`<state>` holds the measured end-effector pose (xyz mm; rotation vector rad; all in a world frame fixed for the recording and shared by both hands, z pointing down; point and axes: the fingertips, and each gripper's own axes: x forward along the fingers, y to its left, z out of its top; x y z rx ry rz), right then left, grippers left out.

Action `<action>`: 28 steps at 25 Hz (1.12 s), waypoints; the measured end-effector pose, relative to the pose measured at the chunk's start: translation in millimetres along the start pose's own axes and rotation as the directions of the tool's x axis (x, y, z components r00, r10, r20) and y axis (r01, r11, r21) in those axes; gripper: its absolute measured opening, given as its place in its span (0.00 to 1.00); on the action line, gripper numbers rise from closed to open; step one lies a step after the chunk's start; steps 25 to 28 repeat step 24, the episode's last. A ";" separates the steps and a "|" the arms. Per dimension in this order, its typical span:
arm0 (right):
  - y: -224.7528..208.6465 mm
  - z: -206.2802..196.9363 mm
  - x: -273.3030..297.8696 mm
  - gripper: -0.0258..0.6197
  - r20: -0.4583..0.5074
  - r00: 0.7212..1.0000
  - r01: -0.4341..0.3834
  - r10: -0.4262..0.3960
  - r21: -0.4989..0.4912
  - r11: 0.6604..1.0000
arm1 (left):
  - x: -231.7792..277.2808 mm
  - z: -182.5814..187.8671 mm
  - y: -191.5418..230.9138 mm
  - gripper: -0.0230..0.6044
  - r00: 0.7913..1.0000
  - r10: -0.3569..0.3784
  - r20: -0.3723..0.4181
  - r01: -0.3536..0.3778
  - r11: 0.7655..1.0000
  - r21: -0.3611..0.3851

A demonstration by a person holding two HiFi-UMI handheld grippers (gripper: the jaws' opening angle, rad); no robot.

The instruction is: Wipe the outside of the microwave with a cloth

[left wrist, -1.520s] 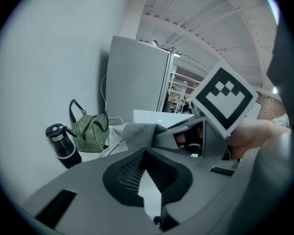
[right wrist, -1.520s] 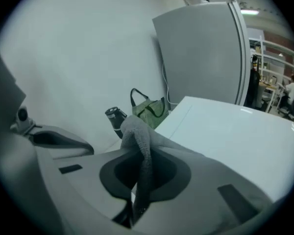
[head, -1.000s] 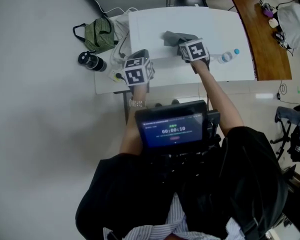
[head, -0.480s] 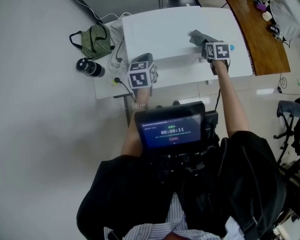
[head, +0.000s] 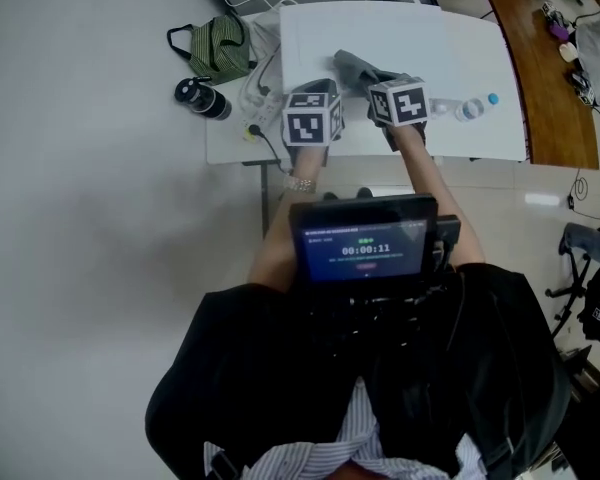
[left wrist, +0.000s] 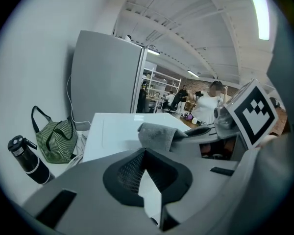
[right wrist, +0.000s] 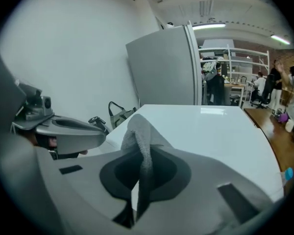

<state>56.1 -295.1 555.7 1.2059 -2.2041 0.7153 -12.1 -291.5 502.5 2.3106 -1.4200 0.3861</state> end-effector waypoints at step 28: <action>44.9 13.4 -4.3 0.06 0.056 0.996 -0.070 0.073 -0.061 0.996 | 2.6 18.6 -7.4 0.02 1.000 -0.011 0.029 0.009 0.999 0.052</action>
